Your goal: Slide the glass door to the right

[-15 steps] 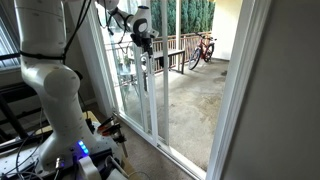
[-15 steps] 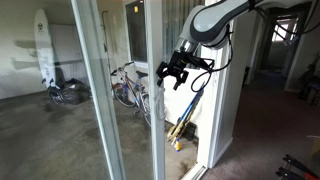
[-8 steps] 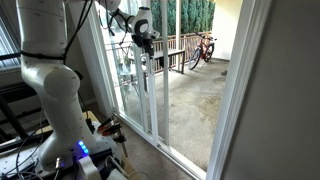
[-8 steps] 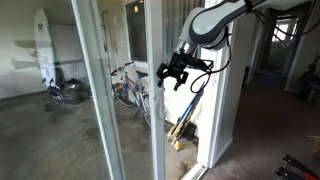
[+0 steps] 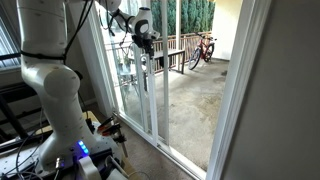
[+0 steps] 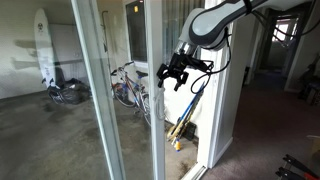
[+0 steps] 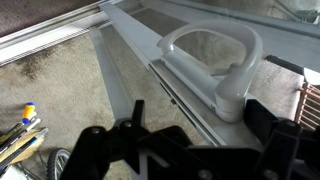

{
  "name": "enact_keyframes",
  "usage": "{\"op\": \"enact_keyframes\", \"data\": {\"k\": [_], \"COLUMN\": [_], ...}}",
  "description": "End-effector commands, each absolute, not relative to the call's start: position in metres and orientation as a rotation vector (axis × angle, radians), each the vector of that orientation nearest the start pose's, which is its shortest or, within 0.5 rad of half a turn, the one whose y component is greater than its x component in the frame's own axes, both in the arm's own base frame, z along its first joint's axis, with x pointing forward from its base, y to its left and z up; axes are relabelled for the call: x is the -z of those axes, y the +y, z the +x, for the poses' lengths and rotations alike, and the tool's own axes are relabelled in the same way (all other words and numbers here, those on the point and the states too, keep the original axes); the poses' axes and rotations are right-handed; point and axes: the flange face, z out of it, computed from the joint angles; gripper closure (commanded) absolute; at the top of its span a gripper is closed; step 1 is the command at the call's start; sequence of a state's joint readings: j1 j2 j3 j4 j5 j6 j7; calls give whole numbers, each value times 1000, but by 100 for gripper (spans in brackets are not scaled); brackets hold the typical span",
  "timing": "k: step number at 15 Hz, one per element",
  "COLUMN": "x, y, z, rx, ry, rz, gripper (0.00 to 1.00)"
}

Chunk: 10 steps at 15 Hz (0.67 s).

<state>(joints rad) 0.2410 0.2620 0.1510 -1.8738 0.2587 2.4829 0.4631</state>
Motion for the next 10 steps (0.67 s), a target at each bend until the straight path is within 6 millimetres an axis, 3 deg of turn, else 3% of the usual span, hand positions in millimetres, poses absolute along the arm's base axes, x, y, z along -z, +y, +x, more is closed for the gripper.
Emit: {"op": "enact_keyframes", "data": {"k": [1, 10], "x": [-394, -385], "y": [232, 252], "z": [609, 606], "rx": [284, 268], "ry": [407, 372], "rz": [-2783, -2804], "gripper": [0, 0]}}
